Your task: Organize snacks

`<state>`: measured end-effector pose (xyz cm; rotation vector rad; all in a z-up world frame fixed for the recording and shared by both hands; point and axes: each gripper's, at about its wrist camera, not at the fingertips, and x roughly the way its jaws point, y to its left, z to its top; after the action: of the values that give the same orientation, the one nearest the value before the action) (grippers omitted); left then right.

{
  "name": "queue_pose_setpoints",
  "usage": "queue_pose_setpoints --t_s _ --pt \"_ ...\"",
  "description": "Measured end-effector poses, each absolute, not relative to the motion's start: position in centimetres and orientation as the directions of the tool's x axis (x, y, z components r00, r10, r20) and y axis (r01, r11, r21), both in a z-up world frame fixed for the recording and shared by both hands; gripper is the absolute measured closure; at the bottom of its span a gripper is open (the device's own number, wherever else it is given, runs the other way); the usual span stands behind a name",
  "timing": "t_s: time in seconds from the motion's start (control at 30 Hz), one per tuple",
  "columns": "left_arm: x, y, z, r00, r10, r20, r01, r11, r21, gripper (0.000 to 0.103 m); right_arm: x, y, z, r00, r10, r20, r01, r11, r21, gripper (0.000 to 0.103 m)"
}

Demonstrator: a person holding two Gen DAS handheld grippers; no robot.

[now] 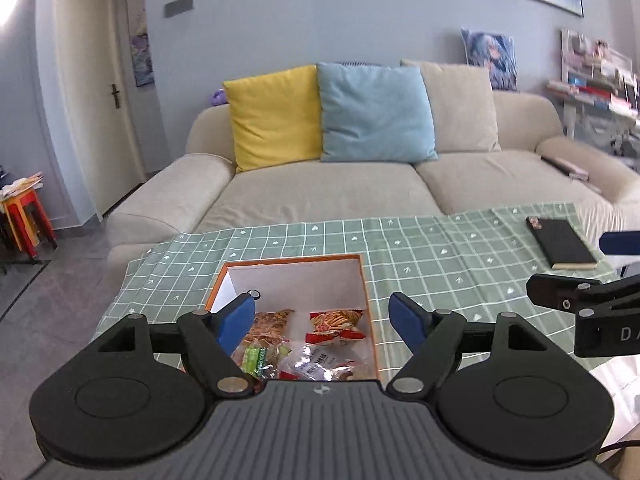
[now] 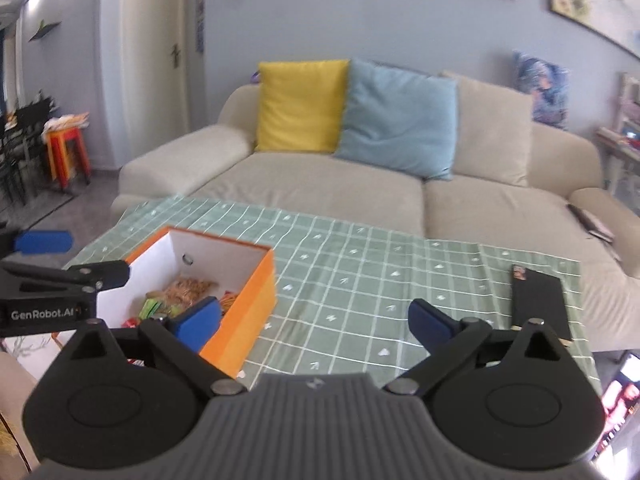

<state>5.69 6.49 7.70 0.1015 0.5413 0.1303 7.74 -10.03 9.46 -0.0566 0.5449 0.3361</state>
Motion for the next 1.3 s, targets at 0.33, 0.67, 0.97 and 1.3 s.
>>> queue_pose_setpoints --t_s 0.33,0.67,0.97,1.3 --pt "2.8 4.2 7.7 0.846 0.149 -0.512 -0.115 0.989 0.098 0.012 2.4 -12.2 9.3 0.856 0.228 -0.464 -0.253 0.967 0.007 0.004" --pt "1.8 3.1 4.4 0.782 0.144 -0.607 -0.105 0.989 0.099 0.013 0.7 -13.6 6.8 0.83 0.177 -0.53 -0.187 0.982 0.035 0.004" --pt "1.7 2.9 2.9 0.747 0.141 -0.65 -0.105 0.99 0.094 0.013 0.5 -12.8 5.8 0.818 0.162 -0.552 -0.184 0.983 0.015 0.004" --pt "1.8 2.6 2.9 0.742 0.14 -0.656 -0.099 0.99 0.099 0.012 0.8 -12.9 5.7 0.817 0.165 -0.552 -0.187 0.982 0.017 0.004"
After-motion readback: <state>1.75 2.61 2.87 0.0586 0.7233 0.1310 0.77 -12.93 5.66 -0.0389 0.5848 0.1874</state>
